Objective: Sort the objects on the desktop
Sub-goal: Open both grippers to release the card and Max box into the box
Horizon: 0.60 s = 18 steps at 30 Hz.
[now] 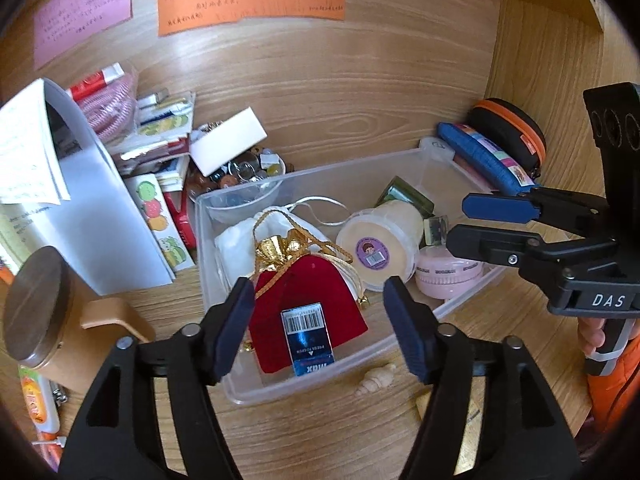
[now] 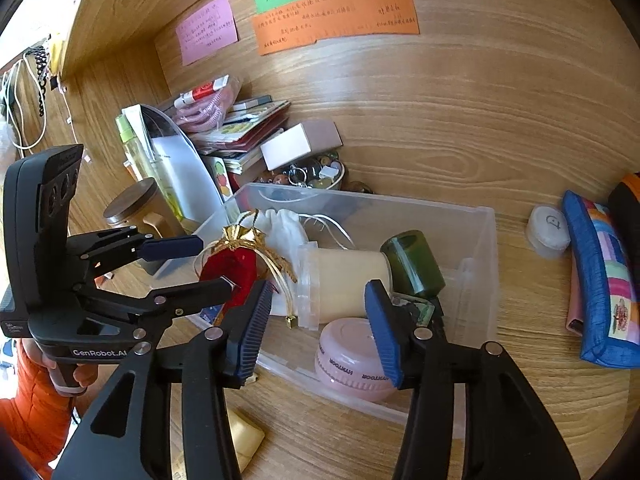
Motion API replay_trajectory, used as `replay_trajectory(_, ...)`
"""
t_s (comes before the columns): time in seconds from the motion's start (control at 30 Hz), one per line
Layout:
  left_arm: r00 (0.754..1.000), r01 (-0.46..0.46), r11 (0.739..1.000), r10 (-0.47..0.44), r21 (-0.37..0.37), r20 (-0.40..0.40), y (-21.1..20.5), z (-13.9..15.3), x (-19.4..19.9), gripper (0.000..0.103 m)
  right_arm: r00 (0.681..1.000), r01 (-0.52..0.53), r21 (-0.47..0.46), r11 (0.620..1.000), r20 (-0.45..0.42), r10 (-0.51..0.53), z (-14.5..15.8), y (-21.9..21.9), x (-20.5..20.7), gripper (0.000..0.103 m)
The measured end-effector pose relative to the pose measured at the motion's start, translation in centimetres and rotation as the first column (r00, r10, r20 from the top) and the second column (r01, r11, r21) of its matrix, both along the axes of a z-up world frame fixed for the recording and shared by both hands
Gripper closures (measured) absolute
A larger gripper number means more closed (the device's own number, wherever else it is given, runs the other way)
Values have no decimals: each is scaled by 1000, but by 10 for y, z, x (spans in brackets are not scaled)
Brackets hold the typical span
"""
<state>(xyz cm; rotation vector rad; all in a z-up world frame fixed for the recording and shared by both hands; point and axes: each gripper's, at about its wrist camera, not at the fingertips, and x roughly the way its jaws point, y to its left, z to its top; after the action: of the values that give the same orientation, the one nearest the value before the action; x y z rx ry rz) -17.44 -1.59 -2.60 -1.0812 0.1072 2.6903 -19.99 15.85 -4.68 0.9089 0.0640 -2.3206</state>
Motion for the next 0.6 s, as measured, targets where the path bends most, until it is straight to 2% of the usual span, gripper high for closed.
replay_trajectory(0.23,999,-23,1000,23,-17,-32,0,12,19,27,999,20,-17,1000,-30,-21,14,4,19,47)
replay_trajectory(0.37,996,-47,998,44,-40,-73,2,19,35,11,998,36,-23,999,-46,-37,20,8,32,42)
replay_trajectory(0.47,994,-58,997,53,-50,-91,2,23,46,9,998,44,-20,999,-50,-45,23,10,40,41)
replay_trajectory(0.53,993,-72,996,67,-55,-95,2,24,52,6,997,54,-20,998,-48,-55,23,13,46,32)
replay_trajectory(0.6,991,-94,994,88,-56,-98,-1,24,58,4,996,68,-25,997,-52,-69,23,16,54,29)
